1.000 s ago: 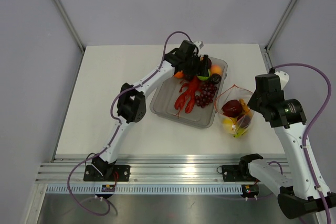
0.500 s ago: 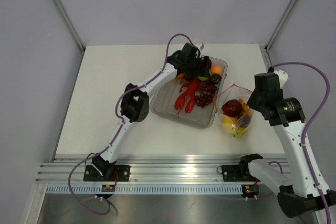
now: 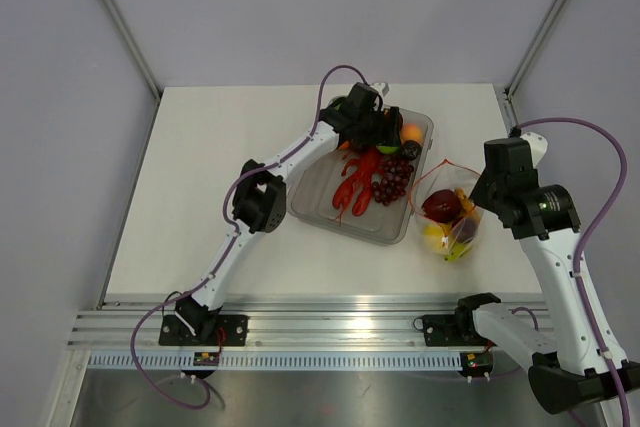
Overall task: Place the food in the zip-top bag and seal the zipper
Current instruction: Pick up the fake fruit from the bin.
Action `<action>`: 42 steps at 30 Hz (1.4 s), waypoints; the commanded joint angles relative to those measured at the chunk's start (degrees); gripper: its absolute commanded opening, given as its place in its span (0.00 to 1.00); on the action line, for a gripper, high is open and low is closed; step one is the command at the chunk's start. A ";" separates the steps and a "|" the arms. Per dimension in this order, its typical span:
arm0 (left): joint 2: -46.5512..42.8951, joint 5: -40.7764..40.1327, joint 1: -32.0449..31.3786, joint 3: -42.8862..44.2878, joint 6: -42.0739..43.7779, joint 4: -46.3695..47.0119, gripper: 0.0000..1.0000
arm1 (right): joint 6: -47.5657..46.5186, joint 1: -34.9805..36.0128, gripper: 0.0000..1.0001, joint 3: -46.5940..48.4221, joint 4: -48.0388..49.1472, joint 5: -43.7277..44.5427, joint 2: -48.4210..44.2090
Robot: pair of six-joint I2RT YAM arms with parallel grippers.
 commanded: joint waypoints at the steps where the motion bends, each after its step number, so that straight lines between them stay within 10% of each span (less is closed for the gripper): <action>1: 1.10 -1.07 0.40 3.81 -0.21 4.25 0.86 | -0.63 0.30 0.00 1.44 1.67 0.55 0.17; 13: 2.51 -0.28 0.40 3.29 -1.28 5.66 0.81 | -0.63 0.30 0.00 1.62 2.02 0.46 0.96; 19: -0.03 -0.19 0.40 0.14 -0.31 6.45 0.57 | -0.63 0.30 0.00 1.36 2.11 0.46 1.13; 29: -17.43 2.70 0.31 -17.09 2.86 11.11 0.50 | -0.72 0.30 0.00 0.57 2.90 -0.41 1.22; 42: -36.86 10.53 -4.78 -25.11 8.56 3.56 0.12 | -0.72 0.30 0.00 -0.58 5.62 -4.02 1.75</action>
